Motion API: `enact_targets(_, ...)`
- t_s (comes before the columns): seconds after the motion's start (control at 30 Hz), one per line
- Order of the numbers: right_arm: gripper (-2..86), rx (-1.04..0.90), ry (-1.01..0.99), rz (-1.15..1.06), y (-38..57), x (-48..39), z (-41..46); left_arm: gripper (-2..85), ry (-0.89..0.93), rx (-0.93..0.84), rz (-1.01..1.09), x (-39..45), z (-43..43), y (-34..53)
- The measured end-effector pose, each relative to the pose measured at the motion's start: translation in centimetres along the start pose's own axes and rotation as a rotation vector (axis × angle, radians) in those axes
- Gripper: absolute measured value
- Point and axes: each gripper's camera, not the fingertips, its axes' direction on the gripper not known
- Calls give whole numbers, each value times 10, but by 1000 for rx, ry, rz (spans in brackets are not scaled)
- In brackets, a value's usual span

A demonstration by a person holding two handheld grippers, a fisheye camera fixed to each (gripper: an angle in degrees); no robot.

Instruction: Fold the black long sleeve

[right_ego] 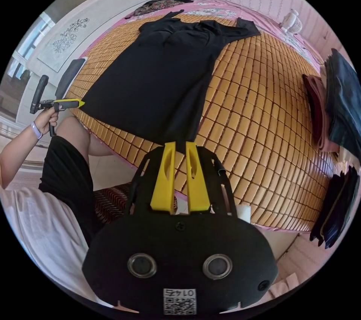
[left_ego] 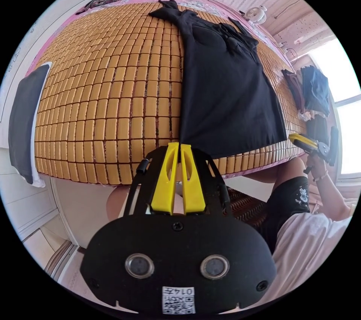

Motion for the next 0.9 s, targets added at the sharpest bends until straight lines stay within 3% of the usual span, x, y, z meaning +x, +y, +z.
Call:
enact_targets(0.13,54,5,31,-6,1,2,-2,-10,-23,6,21,-5,-2,7)
enact_targets(0.23,51,-70,167,-27,1,-2,10,-10,-29,8,25,-11,-4,14)
enact_targets(0.43,1,-5,63,96,19,39,-21,-10,-18,11,17,-27,-8,24)
enact_targets(0.63,1,-10,-195,261,47,90,-31,-10,-21,-2,5,-41,-13,31)
enact_targets(0.9,2,0,-306,189,75,80,-66,-10,-27,53,7,-68,-49,65)
